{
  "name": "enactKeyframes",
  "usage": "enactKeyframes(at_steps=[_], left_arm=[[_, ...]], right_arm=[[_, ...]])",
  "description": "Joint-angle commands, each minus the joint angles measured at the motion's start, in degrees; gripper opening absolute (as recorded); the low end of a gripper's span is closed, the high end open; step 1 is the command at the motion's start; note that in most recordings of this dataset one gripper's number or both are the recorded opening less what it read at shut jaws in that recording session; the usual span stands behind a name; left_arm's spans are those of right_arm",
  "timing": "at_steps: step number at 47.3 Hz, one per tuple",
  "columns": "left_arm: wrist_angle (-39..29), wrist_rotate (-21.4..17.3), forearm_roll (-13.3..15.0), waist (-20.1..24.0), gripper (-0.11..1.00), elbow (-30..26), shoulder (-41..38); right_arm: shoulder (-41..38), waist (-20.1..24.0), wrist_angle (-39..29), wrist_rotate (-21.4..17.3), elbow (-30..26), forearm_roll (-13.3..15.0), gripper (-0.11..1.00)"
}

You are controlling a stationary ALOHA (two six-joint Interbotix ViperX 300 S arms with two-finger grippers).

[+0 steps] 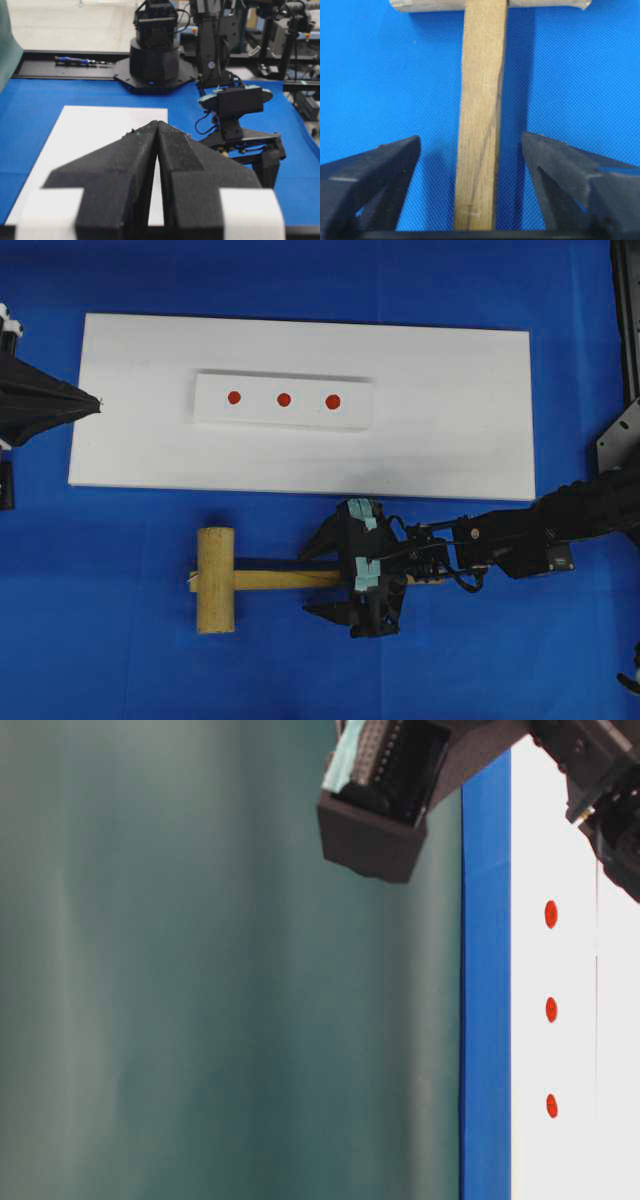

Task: Hit the mark with a hammer.
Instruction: 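Close the right gripper around the mallet handle near its end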

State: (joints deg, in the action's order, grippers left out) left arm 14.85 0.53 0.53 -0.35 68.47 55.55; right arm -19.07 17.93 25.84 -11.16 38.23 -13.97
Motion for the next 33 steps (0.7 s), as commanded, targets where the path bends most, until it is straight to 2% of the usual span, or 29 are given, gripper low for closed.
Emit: enactKeyframes(at_steps=[1, 7, 11, 22, 33], left_arm=[[0.3, 0.0, 0.0, -0.1, 0.0, -0.5, -0.2], [0.2, 0.0, 0.0, -0.1, 0.0, -0.5, -0.2], [-0.1, 0.1, 0.0, -0.1, 0.0, -0.5, -0.2], [-0.3, 0.2, 0.0, -0.1, 0.0, -0.5, -0.2], [-0.4, 0.2, 0.0, -0.1, 0.0, -0.5, -0.1]], right_arm=[[0.7, 0.3, 0.2, 0.4, -0.9, 0.1, 0.62], [0.7, 0.3, -1.2, 1.1, -0.7, 0.1, 0.24], [0.7, 0.3, -1.8, 1.1, -0.8, 0.1, 0.09], [2.0, 0.0, -1.8, 1.1, -1.6, 0.0, 0.09], [8.3, -0.2, -3.9, 1.1, -1.7, 0.0, 0.09]])
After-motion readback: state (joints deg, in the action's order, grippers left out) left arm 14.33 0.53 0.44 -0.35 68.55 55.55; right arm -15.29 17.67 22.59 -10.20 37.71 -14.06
